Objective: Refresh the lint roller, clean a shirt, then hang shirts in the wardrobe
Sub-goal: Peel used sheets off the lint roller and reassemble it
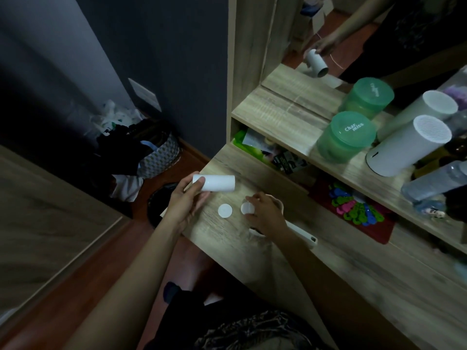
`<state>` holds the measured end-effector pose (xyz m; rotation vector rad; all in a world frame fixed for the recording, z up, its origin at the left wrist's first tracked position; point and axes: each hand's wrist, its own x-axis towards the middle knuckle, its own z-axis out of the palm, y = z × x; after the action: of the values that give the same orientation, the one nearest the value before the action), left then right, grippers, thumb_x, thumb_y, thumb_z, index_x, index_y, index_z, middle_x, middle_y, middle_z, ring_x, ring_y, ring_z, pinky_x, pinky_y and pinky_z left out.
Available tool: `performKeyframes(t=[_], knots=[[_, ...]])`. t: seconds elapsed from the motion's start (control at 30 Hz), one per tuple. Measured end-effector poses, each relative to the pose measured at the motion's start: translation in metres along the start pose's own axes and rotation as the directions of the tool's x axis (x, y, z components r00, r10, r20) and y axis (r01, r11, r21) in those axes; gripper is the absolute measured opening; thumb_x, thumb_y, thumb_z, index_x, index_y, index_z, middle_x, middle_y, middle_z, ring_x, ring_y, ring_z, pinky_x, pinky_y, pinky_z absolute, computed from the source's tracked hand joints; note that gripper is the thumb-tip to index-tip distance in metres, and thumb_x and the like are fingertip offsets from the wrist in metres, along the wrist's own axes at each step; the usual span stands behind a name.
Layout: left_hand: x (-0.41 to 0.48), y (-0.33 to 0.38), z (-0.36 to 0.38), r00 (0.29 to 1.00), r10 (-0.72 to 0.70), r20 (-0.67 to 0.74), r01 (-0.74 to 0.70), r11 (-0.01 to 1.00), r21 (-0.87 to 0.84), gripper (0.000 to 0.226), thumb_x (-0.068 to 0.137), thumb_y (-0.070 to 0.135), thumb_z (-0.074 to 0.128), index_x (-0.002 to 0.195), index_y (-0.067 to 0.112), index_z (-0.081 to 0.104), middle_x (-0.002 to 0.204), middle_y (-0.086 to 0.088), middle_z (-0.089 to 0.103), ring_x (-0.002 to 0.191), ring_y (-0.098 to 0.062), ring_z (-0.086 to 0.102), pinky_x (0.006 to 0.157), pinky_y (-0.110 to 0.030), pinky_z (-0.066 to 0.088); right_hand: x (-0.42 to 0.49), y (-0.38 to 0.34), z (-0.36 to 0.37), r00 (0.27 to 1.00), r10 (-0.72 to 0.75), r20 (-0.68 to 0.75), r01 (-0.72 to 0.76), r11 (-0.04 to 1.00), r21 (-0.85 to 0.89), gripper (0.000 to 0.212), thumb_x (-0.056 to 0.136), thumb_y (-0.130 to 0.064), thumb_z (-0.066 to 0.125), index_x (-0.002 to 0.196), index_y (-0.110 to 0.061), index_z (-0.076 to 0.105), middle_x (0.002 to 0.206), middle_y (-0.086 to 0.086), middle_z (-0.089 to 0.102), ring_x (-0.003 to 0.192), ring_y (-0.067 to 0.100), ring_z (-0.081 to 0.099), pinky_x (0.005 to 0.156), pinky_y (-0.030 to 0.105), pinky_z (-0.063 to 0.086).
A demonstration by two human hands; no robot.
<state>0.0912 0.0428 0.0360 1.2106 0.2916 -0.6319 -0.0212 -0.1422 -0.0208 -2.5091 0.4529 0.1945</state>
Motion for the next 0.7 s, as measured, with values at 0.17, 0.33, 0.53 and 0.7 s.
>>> performKeyframes(t=[0.17,0.33,0.53,0.7], knots=[[0.000,0.000,0.001,1.000,0.003,-0.003,-0.003,1.000,-0.004,0.033,0.090,0.016,0.065,0.122,0.014,0.061,0.124,-0.012,0.059,0.105,-0.019,0.066,0.067,-0.019,0.058,0.001,-0.001,0.002,1.000,0.026,-0.001,-0.026,0.997,0.072,0.032,0.087,-0.032,0.057,0.106,-0.006,0.061,0.111,0.013,0.059,0.101,0.026,0.060,0.092,0.035,0.049],[-0.001,0.005,0.005,1.000,-0.002,0.002,0.002,1.000,-0.027,0.035,0.091,0.016,0.063,0.126,0.012,0.059,0.124,-0.011,0.060,0.108,-0.018,0.064,0.079,-0.023,0.058,0.002,-0.015,-0.014,0.955,0.254,-0.154,-0.153,0.867,0.475,0.032,0.079,-0.024,0.072,0.108,-0.013,0.062,0.107,-0.001,0.058,0.089,0.011,0.060,0.083,0.027,0.051],[-0.002,0.008,0.013,0.999,-0.036,0.042,0.039,0.996,-0.078,0.035,0.091,0.018,0.063,0.125,0.009,0.061,0.124,-0.011,0.062,0.103,-0.015,0.067,0.080,-0.022,0.058,-0.003,-0.045,-0.049,0.970,0.239,-0.050,-0.043,0.369,0.928,0.021,0.083,-0.011,0.068,0.102,-0.019,0.064,0.101,-0.001,0.067,0.094,0.011,0.065,0.076,0.021,0.056],[-0.004,0.010,0.017,0.997,-0.050,0.066,0.056,0.993,-0.101,0.034,0.091,0.018,0.063,0.123,0.007,0.061,0.124,-0.017,0.062,0.110,-0.025,0.064,0.076,-0.022,0.059,-0.002,-0.047,-0.051,0.980,0.199,-0.015,-0.052,0.329,0.943,0.024,0.083,-0.011,0.069,0.104,-0.021,0.065,0.103,-0.002,0.069,0.099,0.014,0.066,0.079,0.026,0.057]])
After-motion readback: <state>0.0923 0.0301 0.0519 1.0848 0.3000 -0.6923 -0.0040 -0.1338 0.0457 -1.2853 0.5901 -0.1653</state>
